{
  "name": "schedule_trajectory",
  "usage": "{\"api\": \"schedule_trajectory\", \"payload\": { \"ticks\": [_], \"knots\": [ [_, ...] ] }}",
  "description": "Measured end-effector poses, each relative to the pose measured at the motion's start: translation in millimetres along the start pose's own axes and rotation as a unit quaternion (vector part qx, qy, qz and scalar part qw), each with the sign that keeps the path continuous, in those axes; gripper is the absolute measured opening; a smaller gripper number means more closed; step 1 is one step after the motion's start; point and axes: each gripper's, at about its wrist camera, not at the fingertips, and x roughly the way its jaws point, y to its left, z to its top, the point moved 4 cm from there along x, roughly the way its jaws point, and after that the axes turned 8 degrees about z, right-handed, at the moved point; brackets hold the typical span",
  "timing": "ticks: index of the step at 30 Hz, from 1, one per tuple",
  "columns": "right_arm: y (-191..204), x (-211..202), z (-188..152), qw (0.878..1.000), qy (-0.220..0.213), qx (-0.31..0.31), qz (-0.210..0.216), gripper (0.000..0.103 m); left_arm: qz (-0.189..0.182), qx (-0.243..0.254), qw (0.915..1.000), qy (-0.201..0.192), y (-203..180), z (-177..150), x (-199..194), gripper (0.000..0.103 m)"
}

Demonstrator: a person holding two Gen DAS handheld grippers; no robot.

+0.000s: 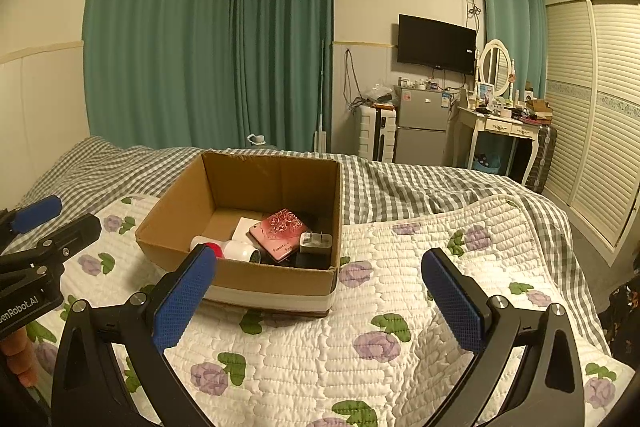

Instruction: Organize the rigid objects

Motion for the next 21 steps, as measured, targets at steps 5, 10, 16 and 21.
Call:
{"api": "schedule_trajectory", "payload": {
  "ticks": [5, 10, 16, 21],
  "knots": [
    [0.1, 0.3, -0.2, 1.0, 0.001, 0.0, 0.0, 0.103, 0.0, 0.001, 1.0, 0.001, -0.3, -0.7, 0.5, 0.076],
    [-0.6, 0.1, -1.1, 1.0, 0.004, 0.001, -0.001, 0.103, 0.0, 0.002, 1.0, 0.001, -0.5, -1.5, 0.8, 0.076],
    [-0.6, 0.5, -1.3, 1.0, 0.006, 0.001, -0.001, 0.103, 0.0, 0.001, 1.0, 0.002, -0.7, -1.5, 0.8, 0.076],
    [-0.8, 0.3, -1.6, 1.0, 0.006, 0.001, -0.002, 0.103, -0.003, 0.003, 1.0, 0.005, -1.8, -5.8, 1.6, 0.076]
  ]
}}
